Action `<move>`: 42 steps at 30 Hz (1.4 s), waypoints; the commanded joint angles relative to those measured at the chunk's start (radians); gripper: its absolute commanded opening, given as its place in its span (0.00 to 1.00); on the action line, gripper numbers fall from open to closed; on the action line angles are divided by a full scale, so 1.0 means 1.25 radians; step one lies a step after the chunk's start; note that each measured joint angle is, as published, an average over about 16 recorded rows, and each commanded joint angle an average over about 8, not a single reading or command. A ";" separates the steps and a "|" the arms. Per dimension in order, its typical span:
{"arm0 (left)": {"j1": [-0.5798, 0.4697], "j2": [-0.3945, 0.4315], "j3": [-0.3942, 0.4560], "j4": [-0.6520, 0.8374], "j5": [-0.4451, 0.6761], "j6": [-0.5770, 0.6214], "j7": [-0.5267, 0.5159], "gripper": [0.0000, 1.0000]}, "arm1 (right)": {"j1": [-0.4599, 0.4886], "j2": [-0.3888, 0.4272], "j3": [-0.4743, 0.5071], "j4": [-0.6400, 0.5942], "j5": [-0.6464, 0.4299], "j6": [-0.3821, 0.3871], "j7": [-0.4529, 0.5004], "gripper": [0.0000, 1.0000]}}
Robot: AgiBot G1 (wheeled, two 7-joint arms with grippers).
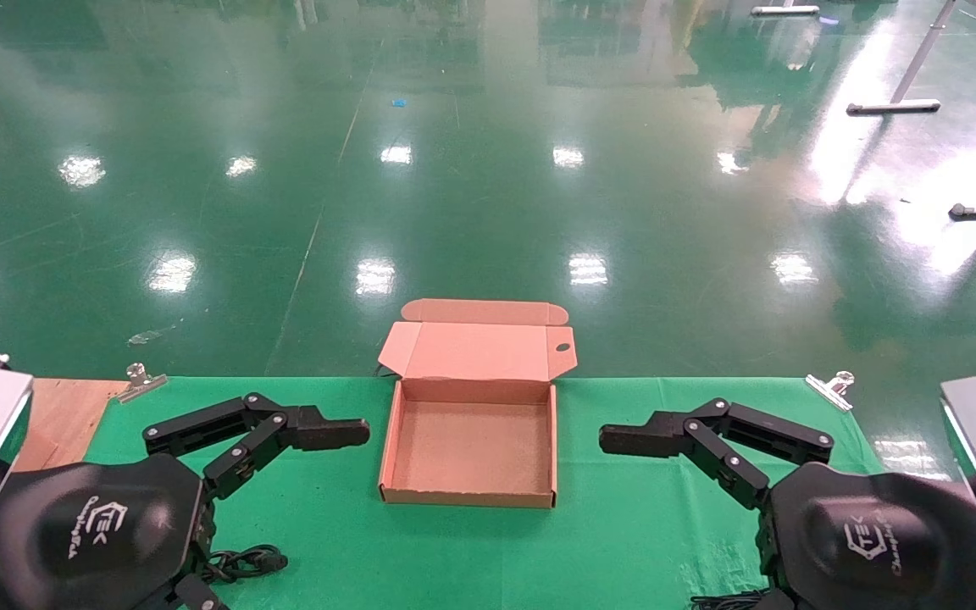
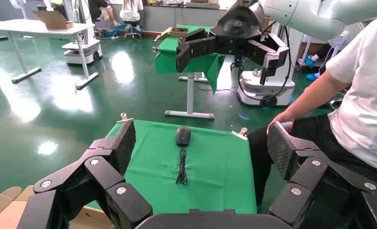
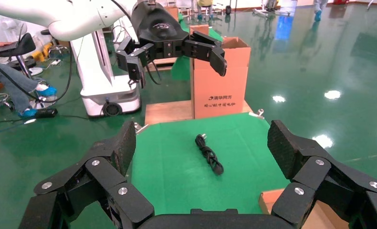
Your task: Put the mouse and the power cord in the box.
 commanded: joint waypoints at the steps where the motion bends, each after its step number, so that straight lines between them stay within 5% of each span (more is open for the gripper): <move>1: 0.000 0.000 0.000 0.000 0.000 0.000 0.000 1.00 | 0.000 0.000 0.000 0.000 0.000 0.000 0.000 1.00; 42: 0.000 0.000 0.000 0.000 0.000 0.000 0.000 1.00 | 0.001 -0.001 -0.001 -0.001 -0.001 0.001 0.000 1.00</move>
